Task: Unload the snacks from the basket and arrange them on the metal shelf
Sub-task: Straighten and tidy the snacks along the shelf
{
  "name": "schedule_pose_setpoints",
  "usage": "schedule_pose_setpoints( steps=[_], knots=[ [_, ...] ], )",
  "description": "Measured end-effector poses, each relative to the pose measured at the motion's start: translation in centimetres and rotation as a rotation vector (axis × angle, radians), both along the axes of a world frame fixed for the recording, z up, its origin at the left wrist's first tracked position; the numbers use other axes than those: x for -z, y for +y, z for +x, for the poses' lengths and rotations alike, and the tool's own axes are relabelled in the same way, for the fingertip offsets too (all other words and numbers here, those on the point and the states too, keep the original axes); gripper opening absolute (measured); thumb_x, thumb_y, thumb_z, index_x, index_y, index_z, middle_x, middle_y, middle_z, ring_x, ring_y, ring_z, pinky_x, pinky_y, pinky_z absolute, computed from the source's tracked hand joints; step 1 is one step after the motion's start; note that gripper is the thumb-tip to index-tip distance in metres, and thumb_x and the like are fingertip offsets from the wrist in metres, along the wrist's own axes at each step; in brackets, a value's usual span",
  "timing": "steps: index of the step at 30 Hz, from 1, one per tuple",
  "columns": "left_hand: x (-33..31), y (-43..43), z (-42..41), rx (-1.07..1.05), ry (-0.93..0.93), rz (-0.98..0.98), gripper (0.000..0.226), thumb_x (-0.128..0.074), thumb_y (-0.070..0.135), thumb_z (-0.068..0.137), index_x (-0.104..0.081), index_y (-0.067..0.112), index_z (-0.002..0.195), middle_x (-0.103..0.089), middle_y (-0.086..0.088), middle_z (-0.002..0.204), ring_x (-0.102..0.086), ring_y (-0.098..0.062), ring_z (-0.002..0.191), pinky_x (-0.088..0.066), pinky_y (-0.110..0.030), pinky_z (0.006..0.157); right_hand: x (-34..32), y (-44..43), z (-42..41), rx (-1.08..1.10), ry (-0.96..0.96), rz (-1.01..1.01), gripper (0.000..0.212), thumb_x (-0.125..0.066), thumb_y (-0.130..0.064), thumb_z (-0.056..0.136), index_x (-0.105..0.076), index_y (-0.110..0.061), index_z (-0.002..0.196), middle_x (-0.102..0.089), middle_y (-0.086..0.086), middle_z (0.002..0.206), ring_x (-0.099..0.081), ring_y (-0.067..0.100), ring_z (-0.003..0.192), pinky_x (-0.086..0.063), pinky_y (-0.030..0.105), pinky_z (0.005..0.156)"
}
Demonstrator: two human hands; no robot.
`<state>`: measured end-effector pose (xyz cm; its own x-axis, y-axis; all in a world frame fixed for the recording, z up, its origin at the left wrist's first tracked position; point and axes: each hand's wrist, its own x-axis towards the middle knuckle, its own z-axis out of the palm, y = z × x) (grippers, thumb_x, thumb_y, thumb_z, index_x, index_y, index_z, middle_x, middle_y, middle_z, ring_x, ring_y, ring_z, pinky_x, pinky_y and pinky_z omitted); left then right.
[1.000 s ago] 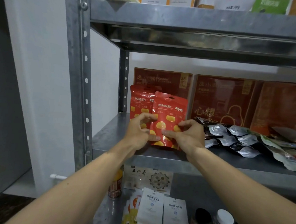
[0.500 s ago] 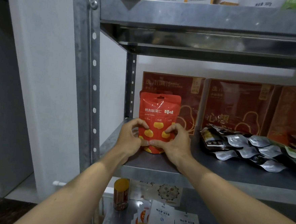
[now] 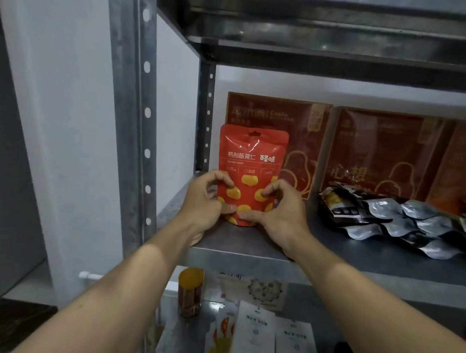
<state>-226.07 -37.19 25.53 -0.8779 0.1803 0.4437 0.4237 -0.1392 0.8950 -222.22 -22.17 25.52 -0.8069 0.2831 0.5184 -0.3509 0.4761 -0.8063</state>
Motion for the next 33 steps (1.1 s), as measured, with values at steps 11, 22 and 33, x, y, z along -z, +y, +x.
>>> schedule_pose_setpoints(
  steps=[11,22,33],
  knots=[
    [-0.18,0.10,0.54,0.032,-0.025,-0.042,0.034,-0.069,-0.014,0.079,-0.060,0.012,0.099,-0.059,0.010,0.108,-0.059,-0.006,0.096,-0.058,-0.024,0.071,0.09,0.00,0.31,0.037,-0.023,-0.004,0.058,-0.096,-0.012,0.052,-0.052,-0.016,0.091,-0.059,-0.009,0.100,-0.056,0.014,0.100,-0.047,0.023,0.076],
    [-0.30,0.14,0.85,0.021,-0.035,-0.044,0.029,-0.067,-0.007,0.084,-0.060,0.011,0.106,-0.055,0.014,0.109,-0.055,-0.004,0.094,-0.052,-0.013,0.056,0.25,0.15,0.26,0.049,-0.032,0.016,0.059,-0.095,-0.013,0.055,-0.051,-0.016,0.093,-0.058,-0.007,0.103,-0.054,0.015,0.103,-0.047,0.026,0.081],
    [-0.17,0.07,0.70,0.022,-0.025,-0.055,0.028,-0.069,-0.005,0.083,-0.060,0.014,0.103,-0.056,0.011,0.111,-0.056,-0.004,0.097,-0.052,-0.013,0.058,0.20,-0.04,0.34,0.069,-0.042,0.066,0.058,-0.095,-0.015,0.055,-0.050,-0.017,0.092,-0.058,-0.006,0.104,-0.054,0.016,0.104,-0.048,0.029,0.083]
  ],
)
